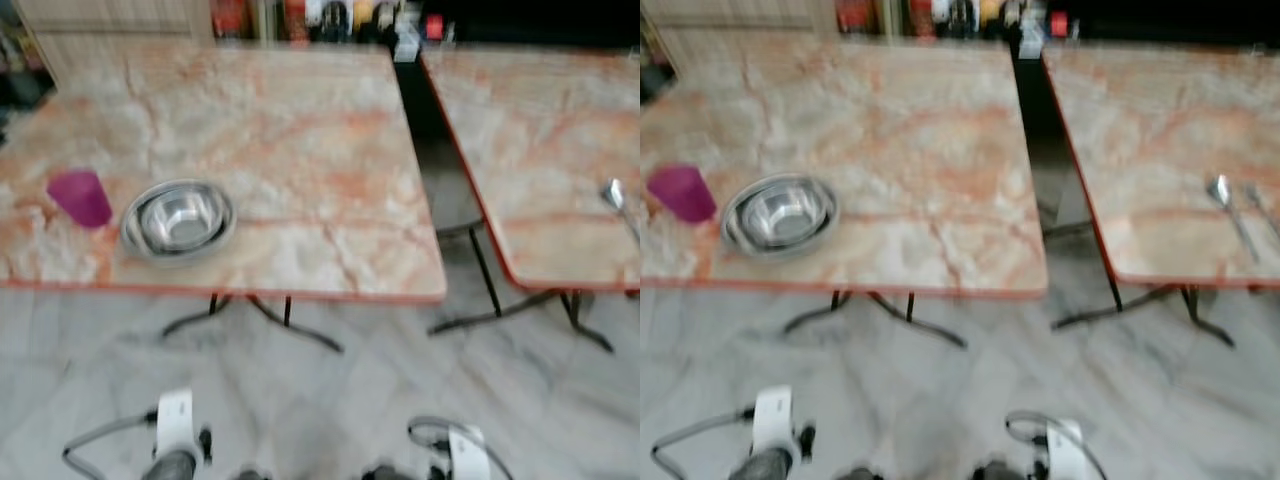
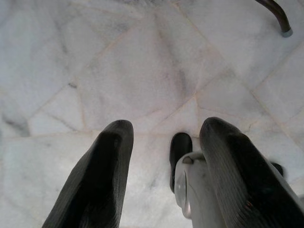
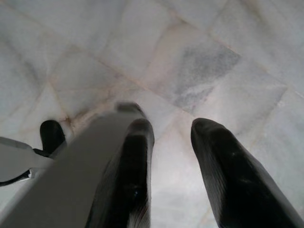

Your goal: Setting the table

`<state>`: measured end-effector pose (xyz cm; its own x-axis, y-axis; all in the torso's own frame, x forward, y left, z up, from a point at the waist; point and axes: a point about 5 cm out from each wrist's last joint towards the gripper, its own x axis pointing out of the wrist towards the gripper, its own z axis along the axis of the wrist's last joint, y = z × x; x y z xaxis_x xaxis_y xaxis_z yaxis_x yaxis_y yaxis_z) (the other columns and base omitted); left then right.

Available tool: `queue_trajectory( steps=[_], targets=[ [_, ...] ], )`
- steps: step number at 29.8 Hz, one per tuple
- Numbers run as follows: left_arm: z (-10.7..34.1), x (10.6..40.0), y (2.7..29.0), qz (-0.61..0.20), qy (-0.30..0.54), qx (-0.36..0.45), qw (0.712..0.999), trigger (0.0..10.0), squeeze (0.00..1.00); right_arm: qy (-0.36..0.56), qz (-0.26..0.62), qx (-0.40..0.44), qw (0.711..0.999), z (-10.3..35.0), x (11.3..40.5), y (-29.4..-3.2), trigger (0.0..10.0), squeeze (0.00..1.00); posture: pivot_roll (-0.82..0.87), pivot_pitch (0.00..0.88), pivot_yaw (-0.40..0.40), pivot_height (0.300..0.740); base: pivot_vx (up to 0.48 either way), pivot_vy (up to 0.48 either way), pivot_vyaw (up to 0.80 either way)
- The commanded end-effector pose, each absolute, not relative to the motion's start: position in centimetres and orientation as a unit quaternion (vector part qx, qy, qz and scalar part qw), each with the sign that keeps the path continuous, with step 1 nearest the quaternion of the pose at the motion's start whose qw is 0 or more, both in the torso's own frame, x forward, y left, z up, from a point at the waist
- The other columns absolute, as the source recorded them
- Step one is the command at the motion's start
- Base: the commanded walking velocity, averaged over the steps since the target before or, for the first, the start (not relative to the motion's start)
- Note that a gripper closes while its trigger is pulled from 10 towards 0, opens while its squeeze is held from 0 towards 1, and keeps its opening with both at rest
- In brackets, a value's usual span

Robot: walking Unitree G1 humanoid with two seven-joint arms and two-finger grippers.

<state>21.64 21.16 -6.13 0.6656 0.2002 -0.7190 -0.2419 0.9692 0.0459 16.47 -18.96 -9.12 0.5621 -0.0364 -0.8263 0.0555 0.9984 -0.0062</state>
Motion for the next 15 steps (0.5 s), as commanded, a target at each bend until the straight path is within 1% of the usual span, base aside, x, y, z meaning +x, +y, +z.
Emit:
queue_trajectory(
  steps=[1,12,13,15],
  targets=[
    [-6.31,21.54,20.71,0.116,0.397,-0.033,0.910,10.0,0.00,0.470,-0.036,0.010,0.882,-9.19,16.13,-19.48,10.0,0.00,-0.01,0.166,0.015,0.711,0.000,-0.465,0.00],
    [-6.27,21.63,20.67,0.117,0.395,-0.036,0.910,10.0,0.00,0.466,-0.038,0.013,0.884,-9.14,16.28,-19.40,10.0,0.00,-0.01,0.168,0.012,0.711,0.000,-0.463,0.00],
    [-6.28,21.62,20.60,0.117,0.395,-0.036,0.910,10.0,0.00,0.466,-0.039,0.013,0.884,-9.13,16.30,-19.39,10.0,0.00,-0.01,0.168,0.012,0.711,0.000,-0.360,0.00],
    [-6.32,21.61,20.51,0.116,0.398,-0.033,0.909,10.0,0.00,0.465,-0.040,0.013,0.884,-9.11,16.33,-19.38,10.0,0.00,-0.01,0.165,0.011,0.711,0.000,0.000,0.00]
  ],
)
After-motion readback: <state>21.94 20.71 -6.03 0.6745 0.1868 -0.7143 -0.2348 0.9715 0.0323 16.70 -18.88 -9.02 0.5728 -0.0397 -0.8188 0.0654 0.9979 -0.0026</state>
